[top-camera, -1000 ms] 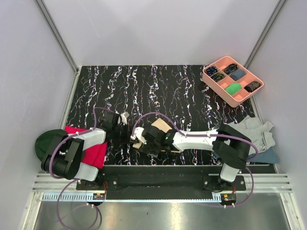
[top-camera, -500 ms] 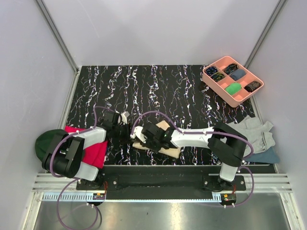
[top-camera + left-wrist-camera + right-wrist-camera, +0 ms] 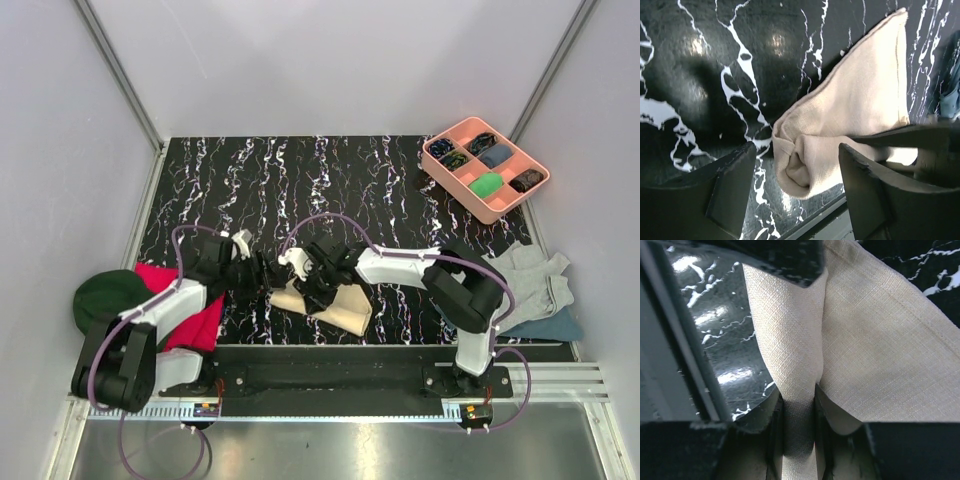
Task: Fold the napkin, place the utensils inside, and roll it up
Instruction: Roll the napkin with the utensil
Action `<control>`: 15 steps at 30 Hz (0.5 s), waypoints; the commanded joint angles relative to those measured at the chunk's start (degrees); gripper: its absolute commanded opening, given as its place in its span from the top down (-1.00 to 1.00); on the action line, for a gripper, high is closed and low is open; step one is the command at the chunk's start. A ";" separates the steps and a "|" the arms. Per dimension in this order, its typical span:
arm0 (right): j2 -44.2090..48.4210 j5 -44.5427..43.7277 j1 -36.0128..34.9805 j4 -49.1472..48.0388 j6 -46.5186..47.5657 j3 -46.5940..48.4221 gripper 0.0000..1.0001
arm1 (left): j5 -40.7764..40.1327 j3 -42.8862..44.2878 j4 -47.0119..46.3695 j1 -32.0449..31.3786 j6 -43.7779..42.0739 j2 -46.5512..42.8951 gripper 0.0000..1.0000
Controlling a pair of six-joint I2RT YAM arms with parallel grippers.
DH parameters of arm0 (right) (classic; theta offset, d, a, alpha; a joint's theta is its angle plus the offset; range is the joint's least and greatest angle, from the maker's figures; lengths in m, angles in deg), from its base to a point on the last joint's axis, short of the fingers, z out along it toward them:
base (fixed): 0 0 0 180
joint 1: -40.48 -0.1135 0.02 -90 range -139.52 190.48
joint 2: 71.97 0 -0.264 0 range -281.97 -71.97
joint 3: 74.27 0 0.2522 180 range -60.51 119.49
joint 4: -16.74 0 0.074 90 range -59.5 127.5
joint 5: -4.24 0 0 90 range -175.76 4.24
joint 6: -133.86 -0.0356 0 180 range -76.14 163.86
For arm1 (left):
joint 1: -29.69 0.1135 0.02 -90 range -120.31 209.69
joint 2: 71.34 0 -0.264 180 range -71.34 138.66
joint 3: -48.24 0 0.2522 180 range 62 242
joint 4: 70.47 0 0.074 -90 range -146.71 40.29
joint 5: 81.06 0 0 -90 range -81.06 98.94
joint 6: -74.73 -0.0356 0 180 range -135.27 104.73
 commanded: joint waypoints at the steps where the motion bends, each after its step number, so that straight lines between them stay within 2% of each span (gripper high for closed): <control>1: -5.41 11.57 2.18 7.19 -1.37 0.24 0.49 | -0.68 -1.76 -3.94 0.22 0.84 -5.63 -0.32; 4: -7.43 16.93 3.76 8.33 -1.54 2.09 0.49 | 1.07 -2.29 -5.26 0.22 0.40 -7.39 -0.17; 15: -14.37 28.01 9.56 11.94 -2.51 7.09 0.49 | 6.88 -5.45 -9.83 -0.48 2.07 -6.52 -0.08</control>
